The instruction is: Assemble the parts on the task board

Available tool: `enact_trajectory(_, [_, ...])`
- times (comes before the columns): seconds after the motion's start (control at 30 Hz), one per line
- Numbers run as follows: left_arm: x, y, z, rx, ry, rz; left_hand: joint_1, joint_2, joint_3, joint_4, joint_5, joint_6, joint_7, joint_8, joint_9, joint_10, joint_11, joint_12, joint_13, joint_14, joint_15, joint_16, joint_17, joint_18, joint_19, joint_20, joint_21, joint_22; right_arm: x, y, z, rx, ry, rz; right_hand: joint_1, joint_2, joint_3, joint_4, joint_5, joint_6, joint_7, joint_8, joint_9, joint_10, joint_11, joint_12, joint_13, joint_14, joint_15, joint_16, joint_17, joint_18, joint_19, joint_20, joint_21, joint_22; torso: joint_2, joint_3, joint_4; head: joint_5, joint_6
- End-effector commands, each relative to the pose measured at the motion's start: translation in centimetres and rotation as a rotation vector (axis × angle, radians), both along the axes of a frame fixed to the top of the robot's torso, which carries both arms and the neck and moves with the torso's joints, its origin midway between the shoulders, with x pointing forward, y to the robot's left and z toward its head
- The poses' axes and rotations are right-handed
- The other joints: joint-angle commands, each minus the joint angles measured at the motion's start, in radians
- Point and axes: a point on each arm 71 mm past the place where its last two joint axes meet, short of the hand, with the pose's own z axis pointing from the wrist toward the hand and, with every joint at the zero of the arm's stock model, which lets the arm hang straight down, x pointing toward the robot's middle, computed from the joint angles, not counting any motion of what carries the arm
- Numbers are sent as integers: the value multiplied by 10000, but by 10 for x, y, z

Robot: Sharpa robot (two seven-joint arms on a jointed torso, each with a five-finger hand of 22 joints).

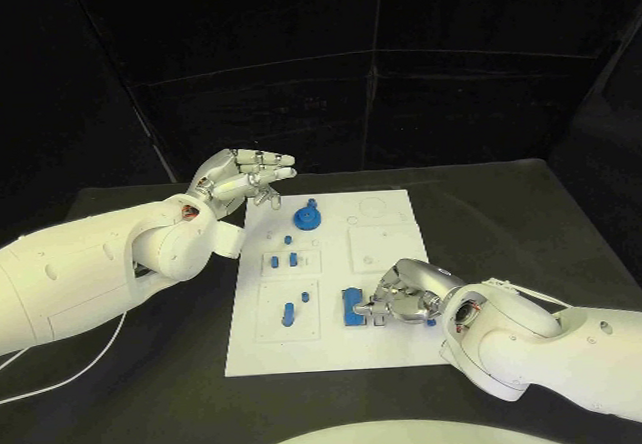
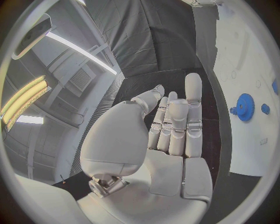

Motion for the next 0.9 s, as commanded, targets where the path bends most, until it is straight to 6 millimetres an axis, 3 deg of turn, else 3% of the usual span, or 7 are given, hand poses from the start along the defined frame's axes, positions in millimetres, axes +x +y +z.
enact_trajectory(0.03, [0, 0, 1, -79, -18, -87, 6, 58, -52, 6, -6, -84, 4, 42, 8, -52, 14, 45, 7, -51, -11, 49, -7, 135, -50, 37, -35, -9, -3, 3, 1, -140, 62, 604, 602, -46, 99, -304, 228, -55, 1, 0, 32, 79, -22, -71, 805, 848, -79, 54, 1524, -93, 101, -13, 62, 159, 12, 12, 0, 10, 14])
enact_trajectory(0.17, [0, 0, 1, -78, -15, -90, 6, 58, -52, 6, -6, -84, 4, 42, 8, -52, 14, 45, 7, -51, -11, 49, -7, 135, -50, 37, -35, -9, -3, 5, 1, -176, 47, 726, 869, -21, 131, -439, 223, -45, 6, -3, 55, 85, -18, -76, 822, 850, -75, 56, 1534, -96, 104, -10, 68, 175, 13, 12, -14, 10, 24])
enact_trajectory(0.4, [0, -1, 1, -78, -11, -96, 10, 62, -52, 4, -6, -86, 3, 43, 8, -54, 13, 47, 8, -47, -11, 57, 2, 135, -49, 37, -35, -9, -2, 5, 0, -305, -4, 597, 998, 314, 208, -414, 278, 29, -15, 18, 102, 112, -34, -59, 870, 852, -82, 57, 1543, -98, 110, -12, 77, 195, 15, 0, 7, -6, 26])
enact_trajectory(0.6, [0, -1, 1, -79, -10, -98, 10, 62, -52, 4, -6, -86, 3, 43, 8, -54, 13, 47, 8, -47, -11, 58, 2, 135, -49, 37, -35, -9, 0, 6, -1, -387, 28, 526, 1094, 387, 228, -445, 351, 50, -42, 28, 124, 122, -53, -53, 890, 852, -95, 56, 1544, -97, 109, -18, 76, 195, 23, -1, 23, -6, 20])
enact_trajectory(0.9, [0, 0, 1, -74, -4, -90, 10, 62, -52, 4, -6, -86, 3, 43, 8, -54, 13, 47, 8, -47, -11, 58, 2, 135, -49, 37, -35, -9, 0, 7, -1, -332, 58, 616, 1283, 381, 234, -561, 440, 42, -55, 23, 149, 131, -69, -51, 913, 852, -110, 54, 1545, -99, 111, -34, 78, 204, 19, 8, -18, -1, -5])
